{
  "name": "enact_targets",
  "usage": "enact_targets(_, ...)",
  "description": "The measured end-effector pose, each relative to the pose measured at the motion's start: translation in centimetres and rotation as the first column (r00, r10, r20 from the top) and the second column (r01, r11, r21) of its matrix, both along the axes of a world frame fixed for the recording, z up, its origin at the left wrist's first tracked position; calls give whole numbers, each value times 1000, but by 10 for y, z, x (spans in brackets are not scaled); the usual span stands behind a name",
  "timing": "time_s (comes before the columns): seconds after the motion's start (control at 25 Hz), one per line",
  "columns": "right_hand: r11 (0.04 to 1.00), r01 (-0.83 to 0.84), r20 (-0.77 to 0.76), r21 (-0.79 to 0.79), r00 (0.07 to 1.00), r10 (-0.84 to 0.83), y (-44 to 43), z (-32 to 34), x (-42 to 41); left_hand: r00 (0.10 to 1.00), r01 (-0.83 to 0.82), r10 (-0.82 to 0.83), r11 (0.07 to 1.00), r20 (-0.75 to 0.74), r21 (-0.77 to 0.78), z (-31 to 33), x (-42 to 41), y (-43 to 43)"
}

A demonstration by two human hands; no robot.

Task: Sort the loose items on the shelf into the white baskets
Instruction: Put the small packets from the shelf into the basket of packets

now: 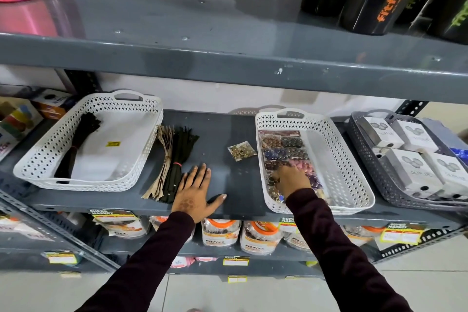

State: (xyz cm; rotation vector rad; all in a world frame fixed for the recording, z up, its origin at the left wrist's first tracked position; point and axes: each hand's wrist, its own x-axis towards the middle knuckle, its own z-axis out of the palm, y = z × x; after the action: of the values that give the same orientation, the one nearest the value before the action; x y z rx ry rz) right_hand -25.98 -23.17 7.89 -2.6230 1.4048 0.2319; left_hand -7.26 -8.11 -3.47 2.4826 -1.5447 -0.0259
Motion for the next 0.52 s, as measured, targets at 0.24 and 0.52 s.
enact_targets(0.24, 989, 17, 160, -148, 987, 7, -10, 6, 22, 1000, -12, 12, 1000, 4, -22, -1, 1, 0)
enact_targets(0.52, 942, -333, -129, -28, 936, 327, -11, -24, 123, 1000, -23, 23, 1000, -8, -4, 2, -1, 1)
